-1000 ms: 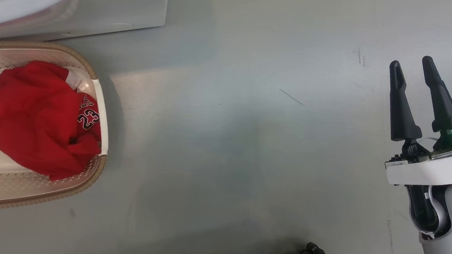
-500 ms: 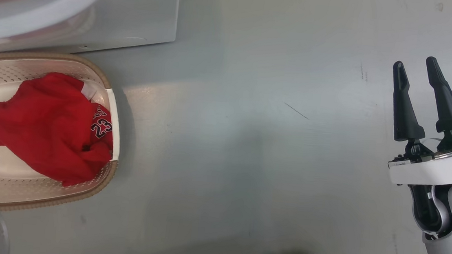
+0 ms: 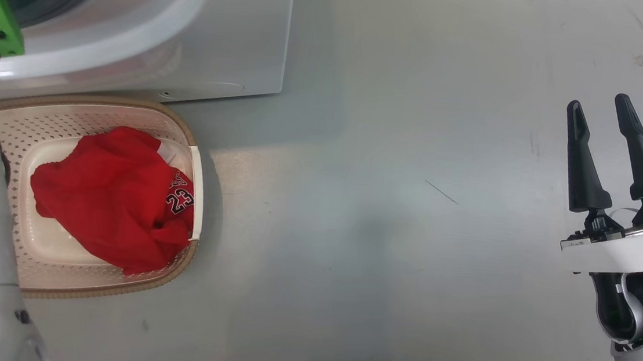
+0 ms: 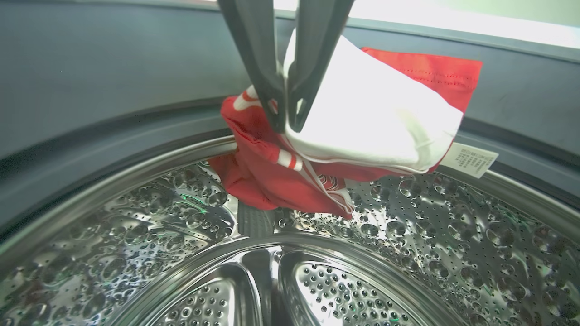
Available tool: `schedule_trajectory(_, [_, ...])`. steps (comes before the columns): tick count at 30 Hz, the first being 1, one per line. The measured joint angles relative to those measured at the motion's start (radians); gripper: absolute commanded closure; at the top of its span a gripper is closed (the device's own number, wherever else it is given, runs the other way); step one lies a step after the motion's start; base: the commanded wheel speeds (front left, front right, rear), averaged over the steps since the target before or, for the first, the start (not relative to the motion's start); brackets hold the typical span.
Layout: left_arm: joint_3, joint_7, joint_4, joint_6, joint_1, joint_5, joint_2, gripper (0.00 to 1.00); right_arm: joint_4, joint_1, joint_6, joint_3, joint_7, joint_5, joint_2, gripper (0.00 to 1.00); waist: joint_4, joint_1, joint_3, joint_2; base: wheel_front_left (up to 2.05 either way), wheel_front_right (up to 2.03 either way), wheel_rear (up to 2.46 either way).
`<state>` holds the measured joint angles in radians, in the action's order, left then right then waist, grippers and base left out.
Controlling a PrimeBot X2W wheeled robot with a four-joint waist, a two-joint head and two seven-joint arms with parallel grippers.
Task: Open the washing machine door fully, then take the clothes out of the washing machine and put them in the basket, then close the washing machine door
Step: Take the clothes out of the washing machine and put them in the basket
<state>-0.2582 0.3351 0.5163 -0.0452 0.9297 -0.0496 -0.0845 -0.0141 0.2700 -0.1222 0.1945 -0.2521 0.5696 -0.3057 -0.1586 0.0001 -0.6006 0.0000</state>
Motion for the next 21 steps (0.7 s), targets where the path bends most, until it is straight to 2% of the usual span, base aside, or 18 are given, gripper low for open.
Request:
schedule_trajectory(13, [0.104, -0.210, 0.058, 0.095, -0.224, 0.005, 0.049, 1.00, -0.013, -0.063, 0.000, -0.020, 0.000, -0.027, -0.001, 0.00, 0.068, -0.0001, 0.120, 0.0000, 0.00, 0.00, 0.00])
schedule_trajectory(21, [0.143, -0.326, 0.068, 0.116, -0.324, 0.012, 0.057, 1.00, -0.025, -0.114, 0.000, -0.024, 0.000, -0.045, 0.006, 0.00, 0.110, -0.0001, 0.199, 0.0000, 0.00, 0.00, 0.00])
